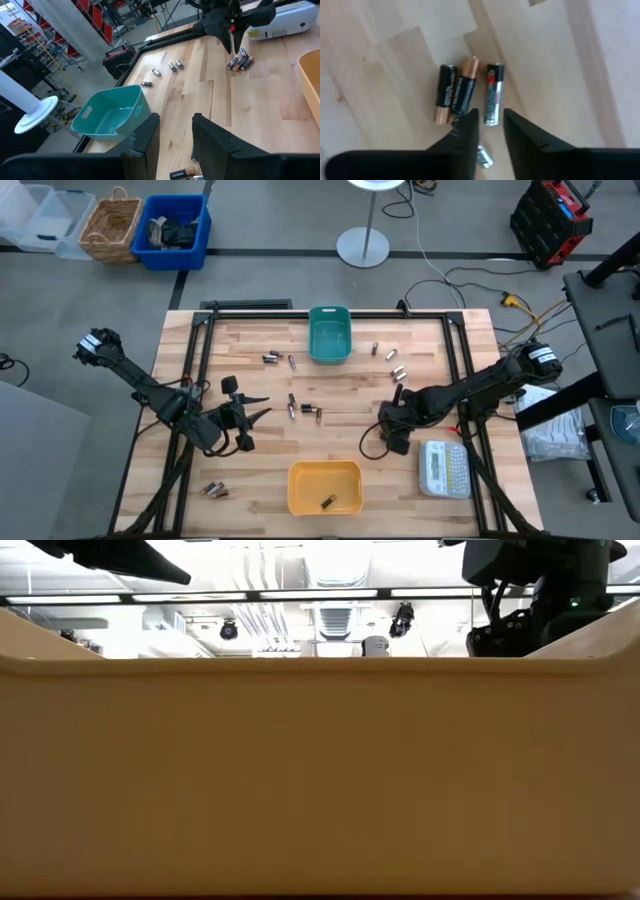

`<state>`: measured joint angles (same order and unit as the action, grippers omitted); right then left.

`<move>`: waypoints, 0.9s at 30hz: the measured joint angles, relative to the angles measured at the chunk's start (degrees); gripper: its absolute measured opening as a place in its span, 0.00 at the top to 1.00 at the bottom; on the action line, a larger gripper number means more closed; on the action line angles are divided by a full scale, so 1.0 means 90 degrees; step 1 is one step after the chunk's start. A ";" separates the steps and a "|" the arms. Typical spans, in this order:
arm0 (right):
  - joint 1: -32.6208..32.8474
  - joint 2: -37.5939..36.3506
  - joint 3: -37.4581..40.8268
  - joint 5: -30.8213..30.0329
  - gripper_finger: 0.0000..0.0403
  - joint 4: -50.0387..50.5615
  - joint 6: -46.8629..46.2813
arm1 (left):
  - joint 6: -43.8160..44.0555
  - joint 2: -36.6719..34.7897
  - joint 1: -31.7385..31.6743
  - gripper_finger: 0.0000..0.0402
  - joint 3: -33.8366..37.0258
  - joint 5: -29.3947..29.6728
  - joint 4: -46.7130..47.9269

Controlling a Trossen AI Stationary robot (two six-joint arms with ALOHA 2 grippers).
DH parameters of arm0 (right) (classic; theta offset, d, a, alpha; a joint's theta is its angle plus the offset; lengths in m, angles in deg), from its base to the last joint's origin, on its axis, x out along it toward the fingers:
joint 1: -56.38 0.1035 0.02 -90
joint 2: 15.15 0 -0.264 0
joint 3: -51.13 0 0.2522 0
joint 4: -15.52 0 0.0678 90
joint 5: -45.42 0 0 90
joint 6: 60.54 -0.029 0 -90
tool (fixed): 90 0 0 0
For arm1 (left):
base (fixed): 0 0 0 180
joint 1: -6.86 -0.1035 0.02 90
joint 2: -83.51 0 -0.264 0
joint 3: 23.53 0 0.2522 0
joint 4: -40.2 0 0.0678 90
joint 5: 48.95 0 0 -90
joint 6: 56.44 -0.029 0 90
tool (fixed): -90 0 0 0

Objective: Sort batteries
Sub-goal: Put the silver battery into the light green bin

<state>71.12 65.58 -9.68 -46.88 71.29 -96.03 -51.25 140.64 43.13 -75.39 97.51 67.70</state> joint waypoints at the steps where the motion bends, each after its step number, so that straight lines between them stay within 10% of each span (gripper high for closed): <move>1: 0.0002 0.0000 0.0000 -0.0065 0.74 -0.0004 0.0070 | 0.0000 0.0000 0.0000 0.76 0.0000 0.0000 0.0000; 9: 0.0000 0.0000 0.0110 -0.0092 0.54 -0.0071 0.0398 | 0.0000 0.0002 0.0000 0.76 0.0000 0.0000 -0.0002; 27: 0.0000 0.0026 0.0250 -0.0416 0.52 -0.0319 0.0251 | 0.0000 0.0002 0.0000 0.76 0.0000 0.0000 0.0001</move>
<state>71.12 65.81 -7.43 -50.62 68.42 -93.77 -51.25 140.66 43.13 -75.39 97.51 67.71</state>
